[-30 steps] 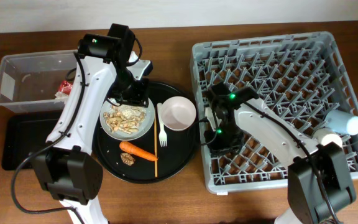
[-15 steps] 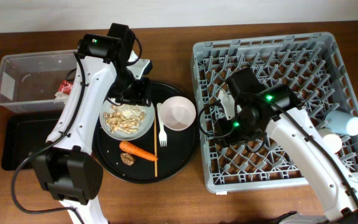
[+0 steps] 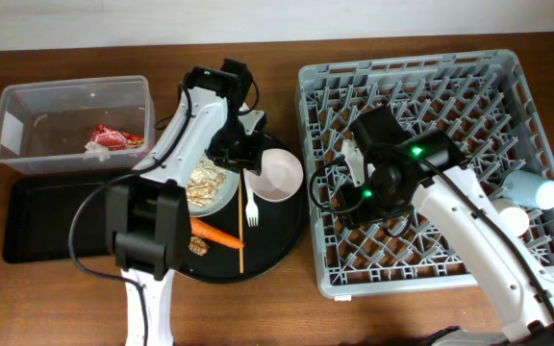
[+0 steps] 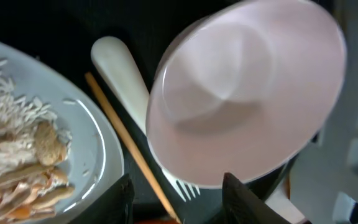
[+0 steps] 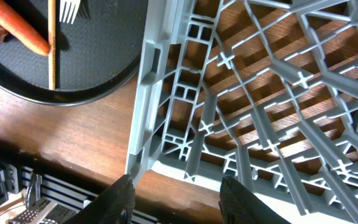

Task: Sort waste into correct bins and load items into the dishwasher rack

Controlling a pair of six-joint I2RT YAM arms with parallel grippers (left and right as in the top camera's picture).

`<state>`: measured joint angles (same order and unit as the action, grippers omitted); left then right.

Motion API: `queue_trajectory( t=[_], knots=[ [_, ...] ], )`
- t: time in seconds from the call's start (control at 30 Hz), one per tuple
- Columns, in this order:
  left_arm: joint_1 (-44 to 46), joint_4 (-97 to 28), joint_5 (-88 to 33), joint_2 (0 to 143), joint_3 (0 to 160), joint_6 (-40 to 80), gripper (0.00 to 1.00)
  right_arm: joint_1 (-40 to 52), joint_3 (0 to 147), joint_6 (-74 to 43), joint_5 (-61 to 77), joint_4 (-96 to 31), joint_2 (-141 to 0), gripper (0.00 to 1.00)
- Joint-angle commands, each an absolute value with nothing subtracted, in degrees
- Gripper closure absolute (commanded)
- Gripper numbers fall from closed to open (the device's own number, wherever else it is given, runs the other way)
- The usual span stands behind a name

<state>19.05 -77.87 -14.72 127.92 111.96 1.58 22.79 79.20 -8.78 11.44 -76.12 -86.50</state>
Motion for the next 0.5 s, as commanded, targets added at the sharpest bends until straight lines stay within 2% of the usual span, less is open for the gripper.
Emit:
queue_trajectory(
  t=[0.0, 0.1, 0.17, 0.23, 0.3, 0.47],
  knots=[
    [18.9, -77.1, -15.2, 131.5, 111.5, 2.2, 0.61, 22.4, 79.9, -8.4, 10.7, -76.2, -85.2, 0.52],
    [18.9, -76.7, -15.2, 132.9, 111.5, 2.2, 0.74, 22.4, 79.9, -8.4, 10.7, -76.2, -85.2, 0.52],
    [18.9, -76.6, -15.2, 133.2, 111.5, 2.2, 0.75, 22.4, 79.9, -8.4, 10.7, -76.2, -85.2, 0.52],
    [18.9, -76.6, -15.2, 133.2, 111.5, 2.2, 0.79, 22.4, 79.9, -8.4, 10.7, -76.2, -85.2, 0.52],
    [18.9, -76.5, -15.2, 133.2, 111.5, 2.2, 0.98, 22.4, 79.9, -8.5, 10.7, -76.2, -85.2, 0.52],
    [18.4, -77.7, -15.1, 133.0, 112.2, 2.2, 0.99, 22.4, 79.9, -8.4, 10.7, -76.1, -85.2, 0.52]
  ],
)
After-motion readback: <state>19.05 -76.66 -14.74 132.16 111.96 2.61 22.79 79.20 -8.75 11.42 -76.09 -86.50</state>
